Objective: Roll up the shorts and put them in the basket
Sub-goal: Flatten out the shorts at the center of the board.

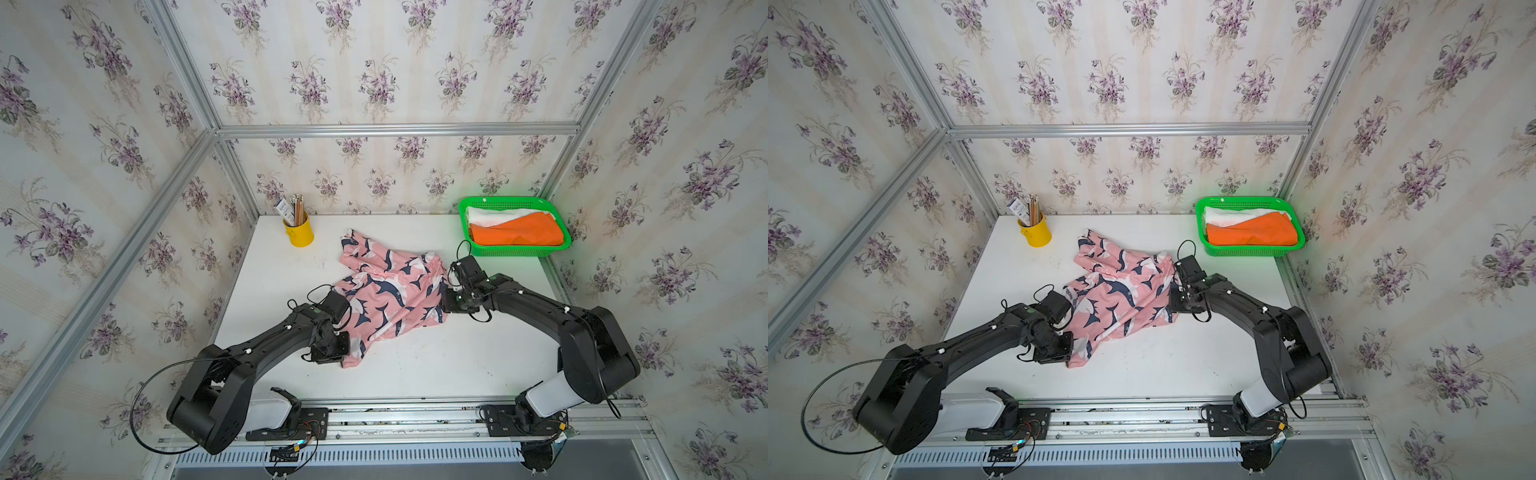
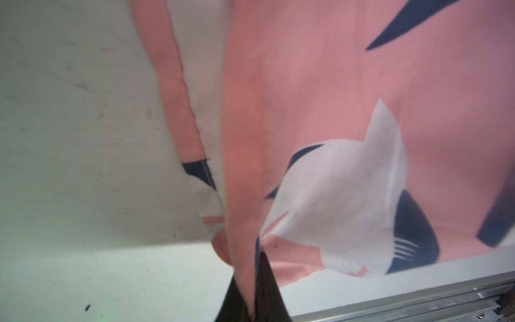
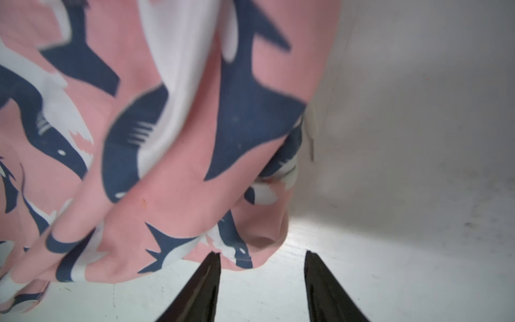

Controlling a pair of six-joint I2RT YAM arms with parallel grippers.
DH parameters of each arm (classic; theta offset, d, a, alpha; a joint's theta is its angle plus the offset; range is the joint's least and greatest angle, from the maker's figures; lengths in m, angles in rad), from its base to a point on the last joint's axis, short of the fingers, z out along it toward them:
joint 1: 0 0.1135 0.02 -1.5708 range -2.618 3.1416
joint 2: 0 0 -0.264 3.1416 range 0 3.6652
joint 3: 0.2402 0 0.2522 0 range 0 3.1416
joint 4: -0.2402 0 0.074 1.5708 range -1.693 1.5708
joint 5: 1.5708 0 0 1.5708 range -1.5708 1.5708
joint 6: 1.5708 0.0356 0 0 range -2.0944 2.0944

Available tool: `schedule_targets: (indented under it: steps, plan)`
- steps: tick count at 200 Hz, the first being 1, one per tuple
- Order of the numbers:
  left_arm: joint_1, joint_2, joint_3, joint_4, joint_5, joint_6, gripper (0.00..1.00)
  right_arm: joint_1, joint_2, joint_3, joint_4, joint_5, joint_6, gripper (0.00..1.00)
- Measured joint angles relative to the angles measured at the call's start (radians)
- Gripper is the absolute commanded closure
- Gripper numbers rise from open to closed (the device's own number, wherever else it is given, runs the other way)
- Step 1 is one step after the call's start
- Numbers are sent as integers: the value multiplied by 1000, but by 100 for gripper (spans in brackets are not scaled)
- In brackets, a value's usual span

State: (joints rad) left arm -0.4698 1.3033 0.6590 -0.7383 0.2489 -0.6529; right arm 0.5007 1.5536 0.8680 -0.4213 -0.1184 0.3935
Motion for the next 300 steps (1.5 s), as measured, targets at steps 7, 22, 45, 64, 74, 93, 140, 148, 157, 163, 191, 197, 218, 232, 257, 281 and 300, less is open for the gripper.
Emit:
schedule_targets:
  steps: [7,22,45,64,74,93,140,148,157,163,191,197,218,232,257,281,300]
  plan:
    - [0,-9,4,-2,-2,0,97,5,7,-19,13,-16,4,47]
    - [0,-32,21,-10,-12,-1,97,5,29,-41,58,-20,26,53]
    - [0,-90,69,-40,-42,0,98,8,67,-41,124,-19,33,94]
    - [7,-150,141,-90,-74,16,100,10,62,-19,148,11,52,100]
    - [17,-182,204,-122,-98,25,100,10,31,-1,146,34,56,100]
    - [41,-238,342,-184,-151,56,100,9,-92,66,122,104,50,100]
    - [80,-321,784,-298,-318,156,100,9,-412,347,-14,220,-28,100]
    - [82,-329,880,-304,-341,176,100,9,-452,415,-27,216,-44,100]
    - [81,-335,972,-298,-357,198,99,11,-479,497,-40,194,-65,100]
    - [81,-335,1040,-296,-365,214,99,11,-487,552,-45,173,-81,100]
    - [79,-259,1302,-301,-395,284,97,13,-438,791,-70,90,-117,100]
    - [80,-231,1339,-302,-412,299,96,13,-411,834,-74,87,-126,100]
    - [98,-133,1362,-313,-476,338,94,10,-270,954,-98,117,-131,100]
    - [161,-63,1316,-312,-464,351,93,6,-156,986,-106,140,-131,100]
    - [299,110,1211,-275,-364,340,89,-16,60,988,-132,151,-125,97]
    - [364,384,1266,-266,-252,325,60,-53,283,1044,-183,180,-102,68]
    - [385,582,1409,-288,-204,309,46,-68,386,1069,-225,229,-101,60]
